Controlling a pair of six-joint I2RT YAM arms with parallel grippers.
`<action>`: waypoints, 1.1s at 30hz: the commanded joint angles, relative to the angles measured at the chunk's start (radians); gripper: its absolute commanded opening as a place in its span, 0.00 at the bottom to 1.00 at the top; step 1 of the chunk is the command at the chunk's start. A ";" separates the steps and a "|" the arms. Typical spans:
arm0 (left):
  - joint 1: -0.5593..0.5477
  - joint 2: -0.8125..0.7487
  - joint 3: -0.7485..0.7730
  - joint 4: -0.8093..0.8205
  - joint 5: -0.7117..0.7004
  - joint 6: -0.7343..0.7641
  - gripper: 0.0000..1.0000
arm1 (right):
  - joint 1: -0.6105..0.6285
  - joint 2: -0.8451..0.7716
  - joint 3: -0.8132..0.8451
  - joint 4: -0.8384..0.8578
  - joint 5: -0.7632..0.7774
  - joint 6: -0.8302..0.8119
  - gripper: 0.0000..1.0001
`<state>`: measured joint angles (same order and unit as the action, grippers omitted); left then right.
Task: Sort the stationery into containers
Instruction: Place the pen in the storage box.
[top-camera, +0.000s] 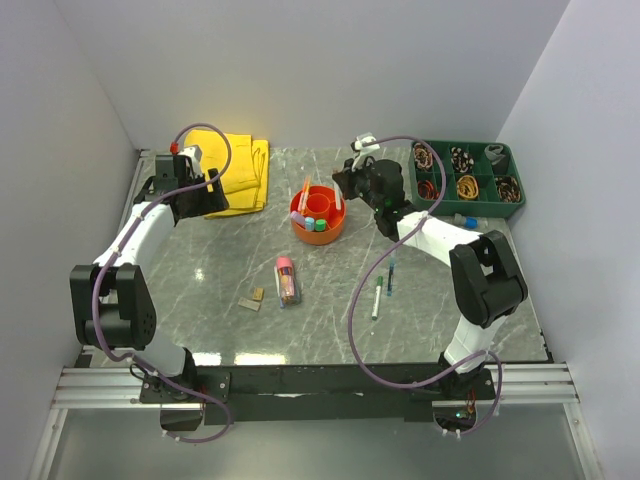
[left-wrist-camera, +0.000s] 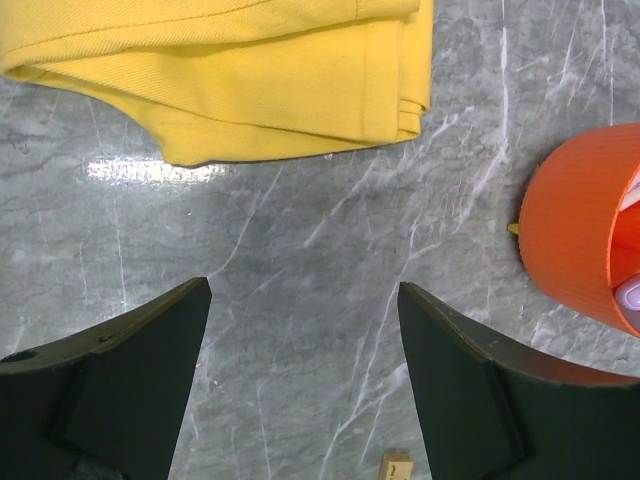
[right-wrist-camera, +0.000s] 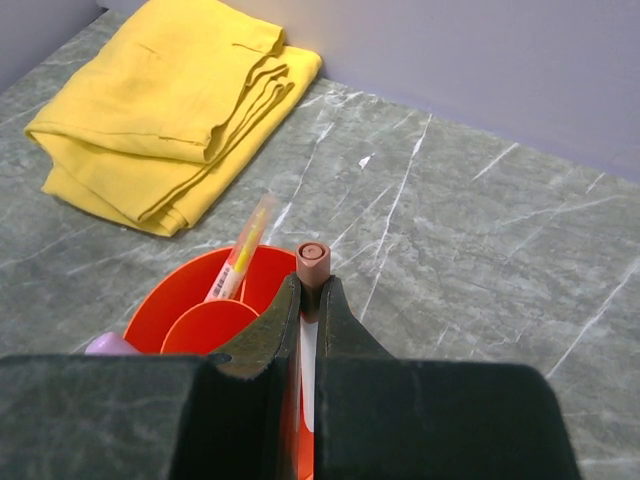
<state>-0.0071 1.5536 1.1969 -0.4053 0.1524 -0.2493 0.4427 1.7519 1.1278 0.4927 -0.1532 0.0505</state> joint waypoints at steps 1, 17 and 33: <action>0.002 0.002 -0.006 0.023 0.007 -0.004 0.82 | 0.005 -0.012 0.050 0.017 0.026 0.008 0.00; 0.004 -0.004 -0.034 0.039 0.015 -0.025 0.81 | 0.019 -0.025 0.044 -0.014 0.046 0.020 0.00; 0.004 -0.016 -0.049 0.045 0.009 -0.027 0.82 | 0.021 -0.029 0.015 -0.016 0.057 0.034 0.00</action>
<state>-0.0071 1.5555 1.1545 -0.3927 0.1532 -0.2691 0.4541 1.7519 1.1278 0.4480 -0.1154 0.0696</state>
